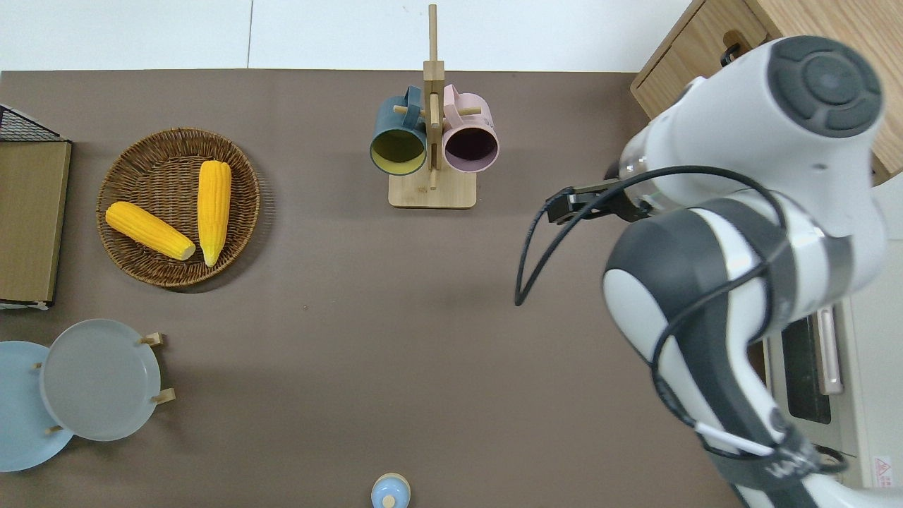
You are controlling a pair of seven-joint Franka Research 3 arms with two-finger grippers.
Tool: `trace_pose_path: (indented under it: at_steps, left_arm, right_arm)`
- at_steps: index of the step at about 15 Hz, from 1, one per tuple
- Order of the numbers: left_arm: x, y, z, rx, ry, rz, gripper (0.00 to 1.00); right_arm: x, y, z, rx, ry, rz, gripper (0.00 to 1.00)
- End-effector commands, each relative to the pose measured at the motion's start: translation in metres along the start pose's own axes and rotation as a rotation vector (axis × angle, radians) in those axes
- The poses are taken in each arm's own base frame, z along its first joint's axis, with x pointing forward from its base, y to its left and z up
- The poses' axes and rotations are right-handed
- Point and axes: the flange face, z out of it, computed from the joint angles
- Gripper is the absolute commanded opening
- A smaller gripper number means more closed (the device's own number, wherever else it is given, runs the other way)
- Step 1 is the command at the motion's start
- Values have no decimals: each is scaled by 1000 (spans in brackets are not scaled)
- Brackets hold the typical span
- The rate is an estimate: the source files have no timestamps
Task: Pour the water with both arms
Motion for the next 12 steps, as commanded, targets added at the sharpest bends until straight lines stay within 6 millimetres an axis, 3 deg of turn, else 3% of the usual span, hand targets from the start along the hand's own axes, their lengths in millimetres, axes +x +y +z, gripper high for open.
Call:
trace_pose_path:
  at_steps: [1,4,6,9,12]
  left_arm:
    - [-20,-59,13,-41,73,1,1000]
    - [-31,-98,26,-61,153,1,1000]
    - [-31,-113,29,-24,216,-10,1000]
    - [-22,-120,41,18,320,-51,1000]
    - [-7,-124,68,14,412,-110,1000]
  right_arm:
    - [20,-49,42,30,77,-41,992]
    - [37,-68,76,25,151,-89,994]
    - [47,-80,92,-8,235,-138,994]
    - [56,-85,99,-47,316,-187,994]
    - [60,-88,101,-61,367,-210,994]
